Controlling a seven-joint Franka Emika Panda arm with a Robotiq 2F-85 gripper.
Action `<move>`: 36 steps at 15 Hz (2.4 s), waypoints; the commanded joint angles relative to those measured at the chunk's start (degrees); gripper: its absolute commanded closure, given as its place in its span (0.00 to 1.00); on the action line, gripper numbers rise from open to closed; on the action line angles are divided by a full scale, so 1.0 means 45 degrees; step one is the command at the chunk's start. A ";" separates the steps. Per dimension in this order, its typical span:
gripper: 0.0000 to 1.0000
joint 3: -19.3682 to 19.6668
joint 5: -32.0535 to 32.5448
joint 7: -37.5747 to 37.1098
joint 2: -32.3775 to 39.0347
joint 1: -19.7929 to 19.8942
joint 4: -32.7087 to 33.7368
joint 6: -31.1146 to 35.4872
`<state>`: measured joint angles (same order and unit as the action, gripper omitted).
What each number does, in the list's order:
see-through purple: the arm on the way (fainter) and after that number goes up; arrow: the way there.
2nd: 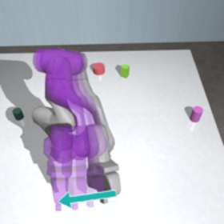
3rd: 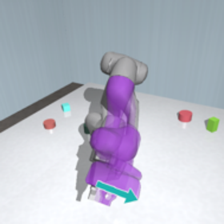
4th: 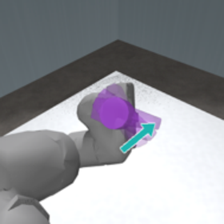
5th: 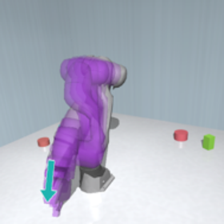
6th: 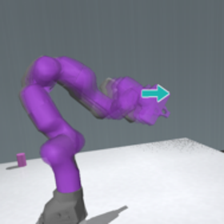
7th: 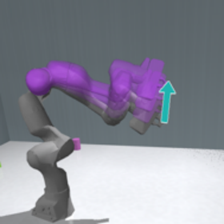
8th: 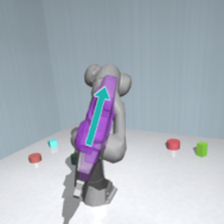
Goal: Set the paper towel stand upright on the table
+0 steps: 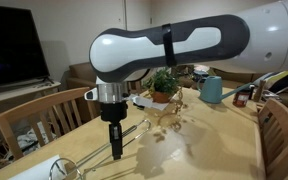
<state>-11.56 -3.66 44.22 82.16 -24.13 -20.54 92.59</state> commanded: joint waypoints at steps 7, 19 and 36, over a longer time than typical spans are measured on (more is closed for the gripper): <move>0.99 -0.0635 -0.0500 -0.2250 -0.1369 -0.0929 -0.0603 -0.4675; 0.99 -0.2310 -0.3613 -0.9588 -0.2103 -0.2031 -0.0531 -0.5687; 0.99 -0.3860 -0.8006 -1.4449 -0.0695 0.0717 -0.0341 -0.3968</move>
<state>-27.58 -35.99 -16.29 77.98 -22.30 -21.61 73.90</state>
